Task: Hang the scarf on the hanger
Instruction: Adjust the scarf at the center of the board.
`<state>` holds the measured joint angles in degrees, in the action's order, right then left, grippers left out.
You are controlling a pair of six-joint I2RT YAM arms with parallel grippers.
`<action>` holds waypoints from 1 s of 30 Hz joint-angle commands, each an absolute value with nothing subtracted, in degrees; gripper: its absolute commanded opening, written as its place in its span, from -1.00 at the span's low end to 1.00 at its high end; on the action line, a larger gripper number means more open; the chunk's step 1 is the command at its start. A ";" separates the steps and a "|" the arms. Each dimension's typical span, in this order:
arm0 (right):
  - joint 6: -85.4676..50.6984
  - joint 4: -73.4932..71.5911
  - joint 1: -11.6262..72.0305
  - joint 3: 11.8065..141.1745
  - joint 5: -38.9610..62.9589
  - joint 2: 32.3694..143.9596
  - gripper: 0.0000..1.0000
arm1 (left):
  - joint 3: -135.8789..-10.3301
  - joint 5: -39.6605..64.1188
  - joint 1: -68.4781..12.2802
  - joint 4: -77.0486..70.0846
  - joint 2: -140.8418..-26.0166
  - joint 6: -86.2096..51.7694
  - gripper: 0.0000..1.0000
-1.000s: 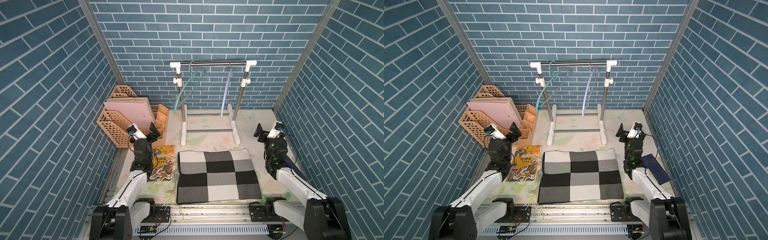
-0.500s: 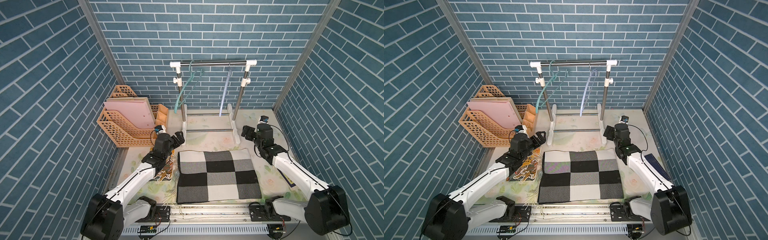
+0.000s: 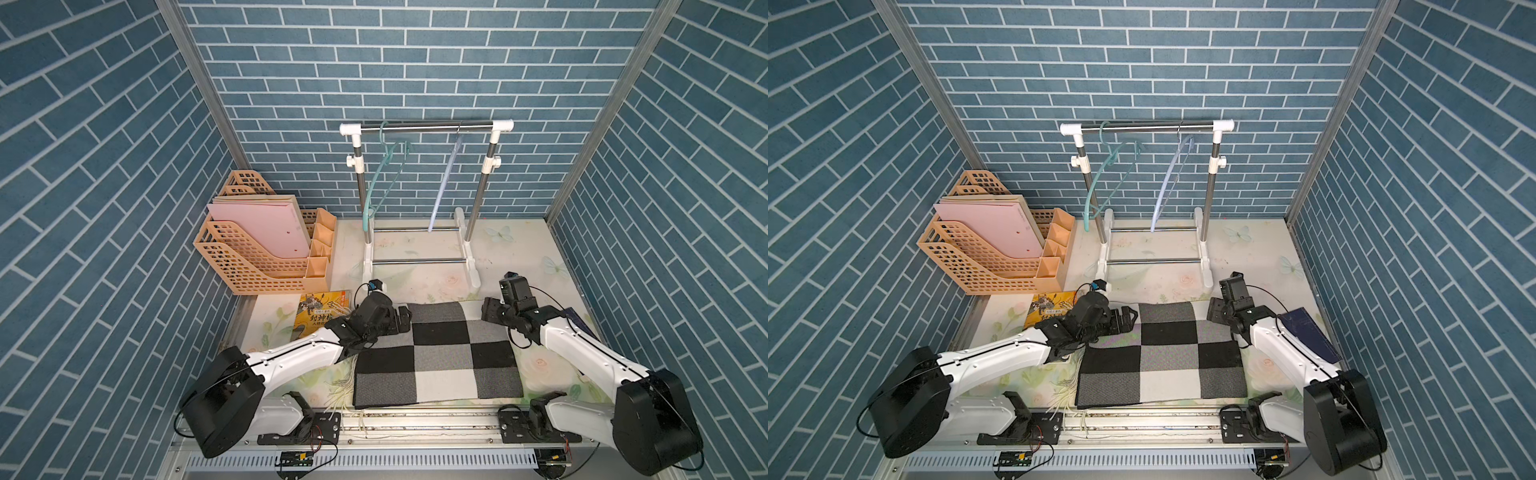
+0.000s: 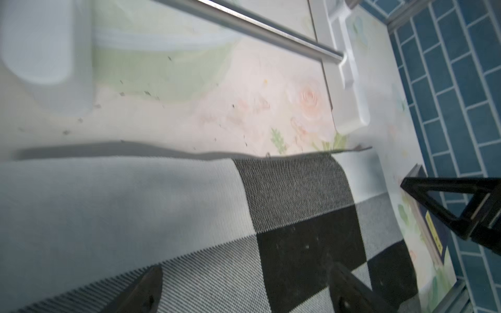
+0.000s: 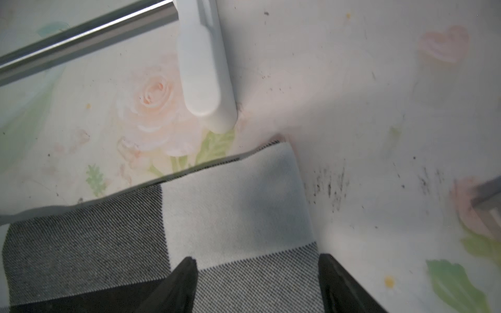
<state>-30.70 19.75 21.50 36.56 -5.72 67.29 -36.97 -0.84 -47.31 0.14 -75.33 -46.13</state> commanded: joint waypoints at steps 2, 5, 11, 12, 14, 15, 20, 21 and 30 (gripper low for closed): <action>-32.72 25.49 21.69 35.24 -4.55 64.47 0.48 | -35.42 -0.63 -50.24 1.65 -76.56 -49.07 0.94; -32.52 25.37 21.71 35.36 -3.47 63.86 0.48 | -34.23 -1.26 -50.12 1.34 -77.59 -49.27 0.91; -33.39 23.75 21.77 35.85 0.32 63.83 0.48 | -29.80 0.82 -44.52 -1.38 -81.16 -49.21 0.81; -33.44 23.47 21.72 35.82 0.57 63.95 0.48 | -28.70 1.55 -43.39 -3.02 -81.66 -49.22 0.79; -33.64 22.98 21.71 36.20 1.22 64.13 0.48 | -27.03 1.84 -41.37 -4.97 -82.58 -49.36 0.78; -33.80 22.80 21.71 36.58 1.49 64.00 0.48 | -26.72 1.92 -40.56 -5.31 -83.12 -49.25 0.76; -34.19 23.49 21.77 40.03 1.92 63.54 0.49 | -24.86 2.02 -37.07 -7.01 -84.04 -49.39 0.71; -34.12 23.73 21.77 40.72 1.93 63.39 0.49 | -24.76 2.24 -36.94 -7.25 -83.80 -49.27 0.71; -35.54 24.97 22.51 59.12 -0.95 62.64 0.51 | -35.46 2.71 -37.07 1.95 -65.44 -43.77 0.88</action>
